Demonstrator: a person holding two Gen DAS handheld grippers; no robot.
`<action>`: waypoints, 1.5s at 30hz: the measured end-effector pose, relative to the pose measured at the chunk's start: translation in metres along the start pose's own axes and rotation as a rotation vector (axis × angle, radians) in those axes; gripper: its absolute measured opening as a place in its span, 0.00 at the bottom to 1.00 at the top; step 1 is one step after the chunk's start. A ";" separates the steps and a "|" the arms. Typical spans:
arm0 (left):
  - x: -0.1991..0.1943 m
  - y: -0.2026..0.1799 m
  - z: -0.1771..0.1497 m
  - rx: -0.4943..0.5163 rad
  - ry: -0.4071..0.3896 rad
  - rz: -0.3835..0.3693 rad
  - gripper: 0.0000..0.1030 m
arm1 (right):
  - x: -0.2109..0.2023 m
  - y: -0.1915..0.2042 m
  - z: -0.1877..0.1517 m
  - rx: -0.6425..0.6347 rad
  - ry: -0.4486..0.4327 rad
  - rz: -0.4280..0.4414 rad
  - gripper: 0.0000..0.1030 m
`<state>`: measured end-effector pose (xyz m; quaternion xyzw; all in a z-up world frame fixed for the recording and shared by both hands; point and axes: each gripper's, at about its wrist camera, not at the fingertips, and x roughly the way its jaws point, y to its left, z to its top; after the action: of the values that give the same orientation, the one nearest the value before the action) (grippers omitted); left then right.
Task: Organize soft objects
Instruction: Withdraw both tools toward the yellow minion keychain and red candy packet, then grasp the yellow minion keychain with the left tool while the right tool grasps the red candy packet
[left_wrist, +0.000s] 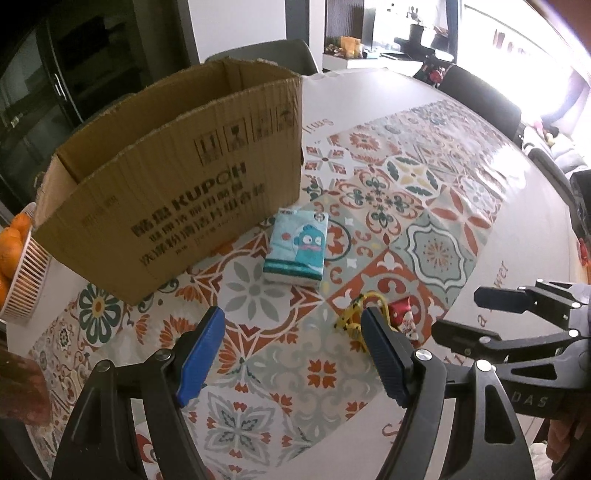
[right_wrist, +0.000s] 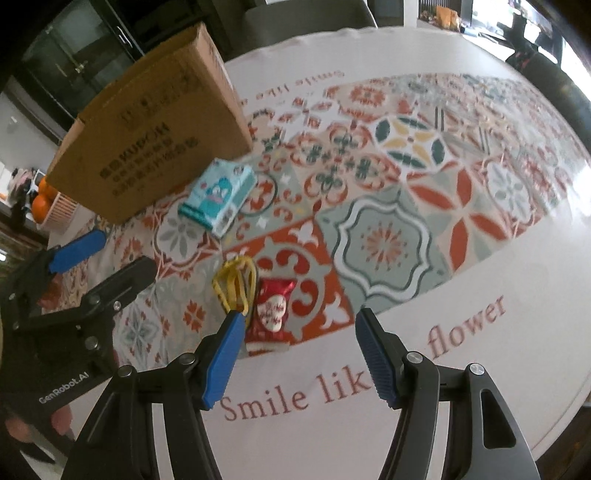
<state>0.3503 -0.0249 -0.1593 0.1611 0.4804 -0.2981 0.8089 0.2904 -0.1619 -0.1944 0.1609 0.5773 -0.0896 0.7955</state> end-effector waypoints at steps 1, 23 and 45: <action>0.002 0.001 -0.002 -0.004 0.004 -0.011 0.73 | 0.002 0.000 -0.002 0.007 0.006 0.006 0.62; 0.033 0.002 -0.019 -0.125 0.139 -0.157 0.72 | 0.041 0.009 -0.024 -0.035 0.033 0.059 0.60; 0.077 -0.029 -0.005 -0.187 0.225 -0.180 0.69 | 0.040 -0.003 -0.023 -0.089 -0.071 0.016 0.40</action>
<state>0.3560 -0.0697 -0.2288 0.0739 0.6060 -0.3036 0.7315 0.2812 -0.1545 -0.2391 0.1267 0.5508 -0.0632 0.8225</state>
